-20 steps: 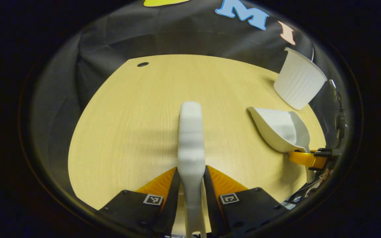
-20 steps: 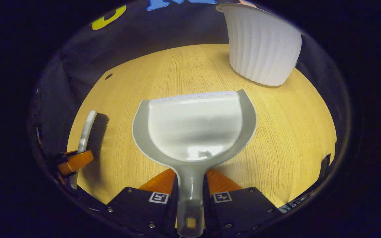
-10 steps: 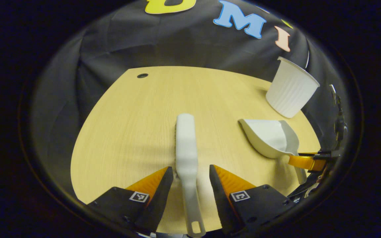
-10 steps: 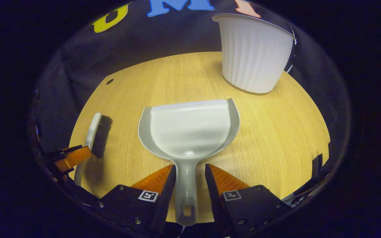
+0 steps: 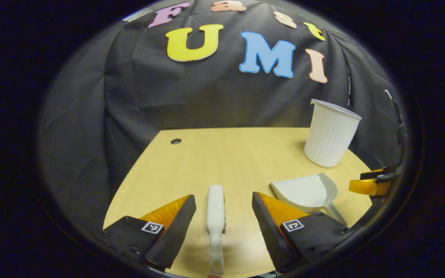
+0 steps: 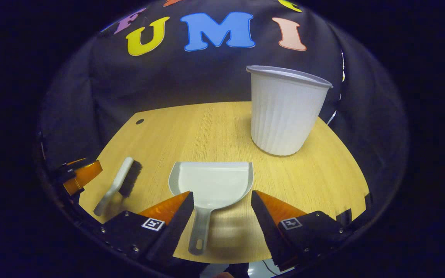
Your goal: Pick up the small broom and dustpan from the desktop, sweep the trash into the dustpan with the broom, and then empty the trash into the garbage bin.
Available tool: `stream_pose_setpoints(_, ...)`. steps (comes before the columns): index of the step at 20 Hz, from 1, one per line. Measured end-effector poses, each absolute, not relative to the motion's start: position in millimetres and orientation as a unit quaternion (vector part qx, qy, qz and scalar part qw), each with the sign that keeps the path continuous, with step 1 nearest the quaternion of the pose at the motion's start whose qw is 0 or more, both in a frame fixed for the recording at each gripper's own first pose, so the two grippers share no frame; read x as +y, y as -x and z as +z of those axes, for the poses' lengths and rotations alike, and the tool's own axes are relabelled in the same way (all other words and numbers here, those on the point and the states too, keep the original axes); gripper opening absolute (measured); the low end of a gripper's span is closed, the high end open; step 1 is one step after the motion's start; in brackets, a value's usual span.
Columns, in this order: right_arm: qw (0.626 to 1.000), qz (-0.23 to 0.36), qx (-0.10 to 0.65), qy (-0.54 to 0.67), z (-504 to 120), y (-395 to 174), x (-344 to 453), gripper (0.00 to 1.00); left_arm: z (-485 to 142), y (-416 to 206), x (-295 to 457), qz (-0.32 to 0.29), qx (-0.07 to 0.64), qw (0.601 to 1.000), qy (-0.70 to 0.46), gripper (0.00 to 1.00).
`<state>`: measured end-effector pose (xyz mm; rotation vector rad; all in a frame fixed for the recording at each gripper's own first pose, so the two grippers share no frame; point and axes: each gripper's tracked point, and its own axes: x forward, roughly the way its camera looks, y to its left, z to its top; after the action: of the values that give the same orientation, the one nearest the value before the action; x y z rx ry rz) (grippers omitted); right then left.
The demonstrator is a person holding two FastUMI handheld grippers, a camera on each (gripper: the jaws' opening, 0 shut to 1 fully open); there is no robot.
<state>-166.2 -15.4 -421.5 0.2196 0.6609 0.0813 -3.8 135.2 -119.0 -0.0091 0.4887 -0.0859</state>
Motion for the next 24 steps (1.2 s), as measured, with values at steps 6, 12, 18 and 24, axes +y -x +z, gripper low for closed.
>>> stream_pose_setpoints(6, 0.981, 0.05, 0.183, -0.038, -356, 155, -71, 0.93, -47, 7, 95, 0.01, 0.114, 0.993, 0.034, 0.96)
stream_pose_setpoints(12, 0.995, 0.051, 0.088, -0.015, -314, 162, -99, 0.93, 9, 26, 71, 0.036, 0.034, 0.997, 0.056, 0.95)
stream_pose_setpoints(18, 0.998, 0.038, 0.049, -0.021, -295, 162, -102, 0.93, 30, 35, 69, 0.029, 0.022, 0.998, 0.054, 0.95)
stream_pose_setpoints(24, 0.999, 0.021, 0.039, -0.017, -281, 160, -99, 0.93, 45, 15, 81, 0.02, 0.014, 0.999, 0.04, 0.95)
